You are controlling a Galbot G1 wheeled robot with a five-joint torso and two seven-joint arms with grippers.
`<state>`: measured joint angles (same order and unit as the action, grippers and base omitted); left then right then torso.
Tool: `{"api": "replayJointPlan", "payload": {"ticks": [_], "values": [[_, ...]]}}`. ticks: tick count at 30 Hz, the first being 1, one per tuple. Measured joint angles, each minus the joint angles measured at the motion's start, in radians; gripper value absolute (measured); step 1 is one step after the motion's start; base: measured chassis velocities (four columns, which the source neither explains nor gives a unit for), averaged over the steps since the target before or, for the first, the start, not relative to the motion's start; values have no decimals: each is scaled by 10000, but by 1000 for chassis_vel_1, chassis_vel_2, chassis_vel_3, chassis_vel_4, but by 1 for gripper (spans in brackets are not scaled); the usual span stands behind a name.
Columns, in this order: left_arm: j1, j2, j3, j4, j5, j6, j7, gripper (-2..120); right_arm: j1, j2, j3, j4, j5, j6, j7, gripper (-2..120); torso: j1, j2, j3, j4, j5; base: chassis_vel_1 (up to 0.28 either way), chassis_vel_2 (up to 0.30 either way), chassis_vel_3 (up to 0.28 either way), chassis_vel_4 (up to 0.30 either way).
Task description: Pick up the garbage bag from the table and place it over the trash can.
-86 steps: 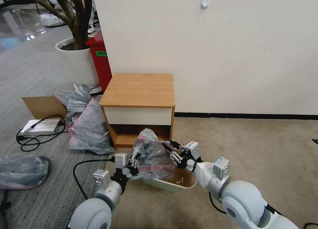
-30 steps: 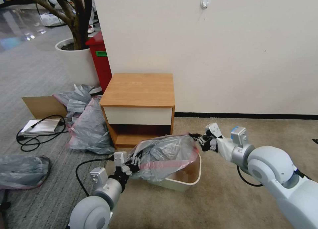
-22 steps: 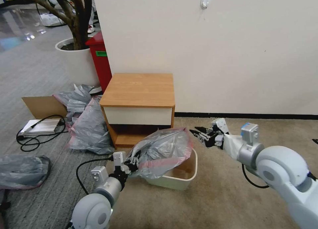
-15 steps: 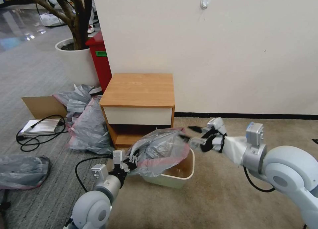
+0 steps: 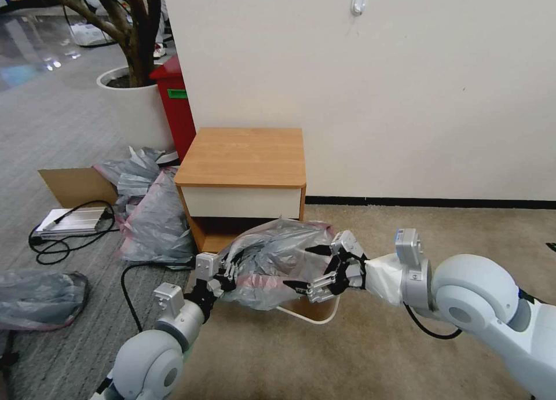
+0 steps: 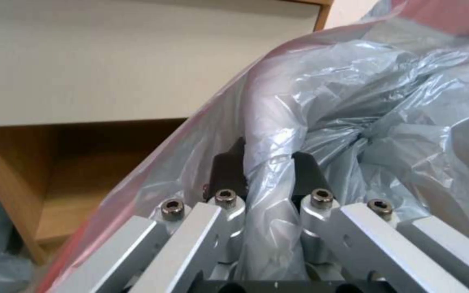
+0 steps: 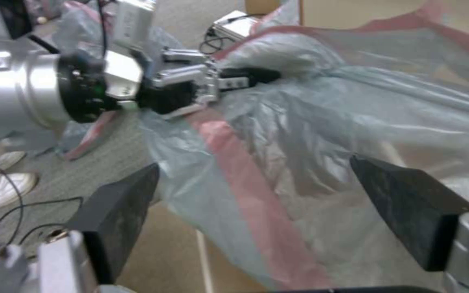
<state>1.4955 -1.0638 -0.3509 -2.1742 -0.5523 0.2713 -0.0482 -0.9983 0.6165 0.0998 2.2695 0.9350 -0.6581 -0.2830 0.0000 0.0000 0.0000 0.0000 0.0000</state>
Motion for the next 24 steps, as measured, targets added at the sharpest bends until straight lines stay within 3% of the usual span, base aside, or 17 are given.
{"api": "replayJointPlan", "payload": {"ticks": [7, 24], "values": [[37, -180, 29, -27, 127, -29, 57, 8, 808, 0, -973, -155, 35, -13, -92, 71, 0, 0, 0, 1, -1, 0, 0, 0, 0], [131, -403, 45, -110, 463, -94, 377, 8, 1231, 5, -1663, -402, -38, -188, -94, 57, 0, 0, 0, 0, 0, 0, 0, 0, 0]]}}
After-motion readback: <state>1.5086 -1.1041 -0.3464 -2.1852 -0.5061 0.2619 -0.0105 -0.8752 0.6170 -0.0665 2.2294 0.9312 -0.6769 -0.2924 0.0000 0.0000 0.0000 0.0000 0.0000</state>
